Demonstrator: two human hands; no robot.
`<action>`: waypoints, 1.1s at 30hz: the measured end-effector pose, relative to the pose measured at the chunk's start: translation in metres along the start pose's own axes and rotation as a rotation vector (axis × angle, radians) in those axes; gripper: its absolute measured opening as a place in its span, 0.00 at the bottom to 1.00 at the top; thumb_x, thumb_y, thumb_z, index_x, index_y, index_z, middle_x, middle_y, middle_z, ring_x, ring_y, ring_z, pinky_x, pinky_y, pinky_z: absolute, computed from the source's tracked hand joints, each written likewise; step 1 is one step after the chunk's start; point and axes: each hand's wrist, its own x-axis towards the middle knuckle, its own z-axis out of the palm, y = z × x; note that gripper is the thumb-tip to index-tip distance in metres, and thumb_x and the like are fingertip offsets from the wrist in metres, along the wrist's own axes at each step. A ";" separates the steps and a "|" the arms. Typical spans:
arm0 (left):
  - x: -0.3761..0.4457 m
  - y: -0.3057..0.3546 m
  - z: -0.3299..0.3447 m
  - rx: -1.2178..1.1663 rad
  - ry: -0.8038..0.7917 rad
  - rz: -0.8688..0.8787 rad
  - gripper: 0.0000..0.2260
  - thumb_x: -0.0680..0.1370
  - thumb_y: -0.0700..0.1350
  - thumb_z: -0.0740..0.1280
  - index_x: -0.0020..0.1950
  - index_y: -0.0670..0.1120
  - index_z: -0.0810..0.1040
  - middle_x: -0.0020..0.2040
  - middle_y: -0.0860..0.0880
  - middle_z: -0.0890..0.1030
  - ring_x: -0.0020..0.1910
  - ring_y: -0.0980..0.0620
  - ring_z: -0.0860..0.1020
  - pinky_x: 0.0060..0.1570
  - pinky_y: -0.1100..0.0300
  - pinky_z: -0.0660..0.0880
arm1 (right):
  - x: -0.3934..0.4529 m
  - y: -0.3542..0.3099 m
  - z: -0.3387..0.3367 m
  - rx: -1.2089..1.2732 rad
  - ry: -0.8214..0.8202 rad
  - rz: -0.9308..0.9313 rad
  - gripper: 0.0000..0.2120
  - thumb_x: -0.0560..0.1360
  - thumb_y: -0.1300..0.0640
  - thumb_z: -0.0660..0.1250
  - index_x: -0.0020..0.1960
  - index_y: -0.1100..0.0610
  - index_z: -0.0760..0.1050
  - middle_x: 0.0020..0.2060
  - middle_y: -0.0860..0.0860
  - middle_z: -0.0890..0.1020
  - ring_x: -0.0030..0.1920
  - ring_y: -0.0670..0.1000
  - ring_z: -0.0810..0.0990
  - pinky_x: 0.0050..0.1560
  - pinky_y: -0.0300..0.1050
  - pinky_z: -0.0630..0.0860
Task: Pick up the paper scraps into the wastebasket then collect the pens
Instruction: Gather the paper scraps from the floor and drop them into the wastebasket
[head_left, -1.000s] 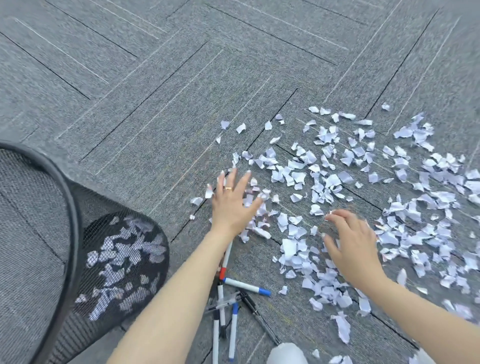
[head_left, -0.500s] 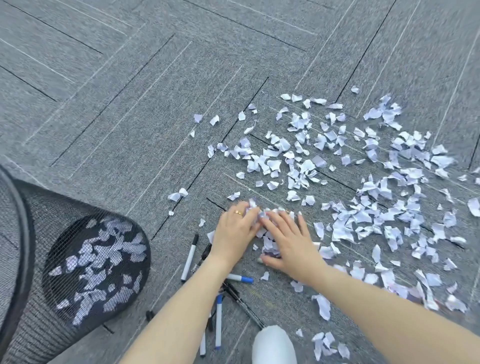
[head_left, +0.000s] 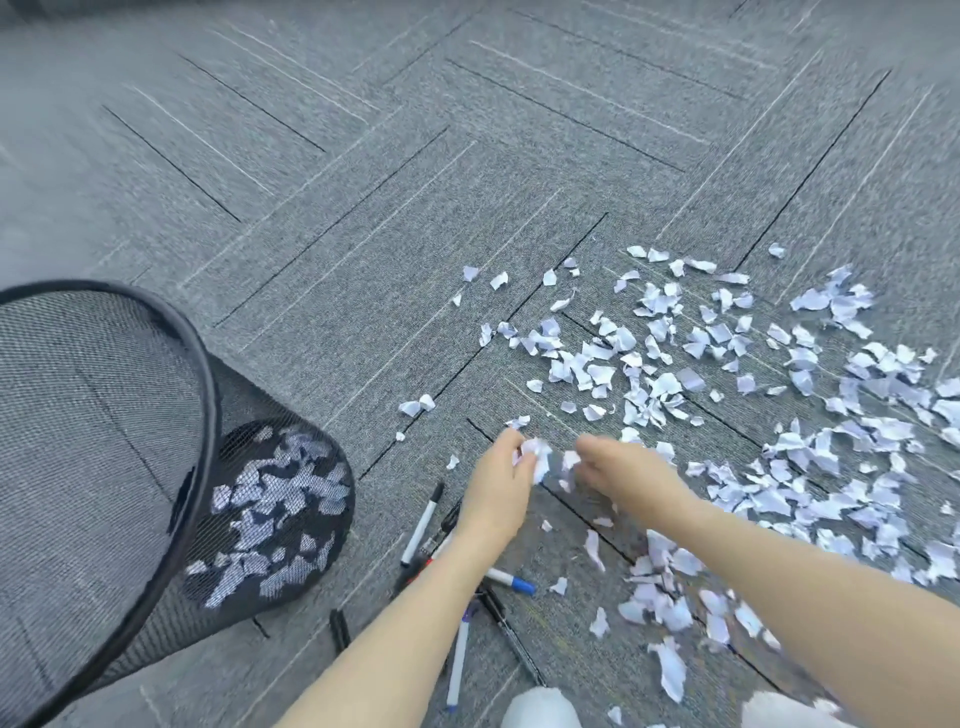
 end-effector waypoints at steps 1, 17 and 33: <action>-0.001 0.004 -0.007 -0.069 0.044 -0.018 0.08 0.81 0.48 0.55 0.45 0.47 0.68 0.37 0.49 0.72 0.32 0.53 0.66 0.34 0.57 0.64 | 0.004 -0.001 -0.009 0.135 0.055 0.084 0.07 0.79 0.56 0.57 0.51 0.59 0.69 0.41 0.51 0.78 0.39 0.51 0.80 0.38 0.45 0.78; -0.081 0.088 -0.188 -1.145 0.847 -0.043 0.12 0.79 0.43 0.61 0.36 0.48 0.67 0.28 0.52 0.66 0.18 0.58 0.61 0.17 0.70 0.56 | 0.038 -0.276 -0.151 1.396 0.112 -0.289 0.12 0.76 0.62 0.58 0.35 0.55 0.65 0.27 0.50 0.68 0.22 0.47 0.63 0.20 0.36 0.62; -0.130 -0.024 -0.269 -0.914 0.915 -0.621 0.17 0.80 0.41 0.57 0.68 0.45 0.70 0.68 0.43 0.70 0.65 0.43 0.69 0.65 0.45 0.65 | 0.011 -0.362 -0.106 1.239 -0.345 -0.050 0.14 0.79 0.57 0.55 0.63 0.57 0.72 0.49 0.56 0.78 0.35 0.48 0.72 0.33 0.42 0.68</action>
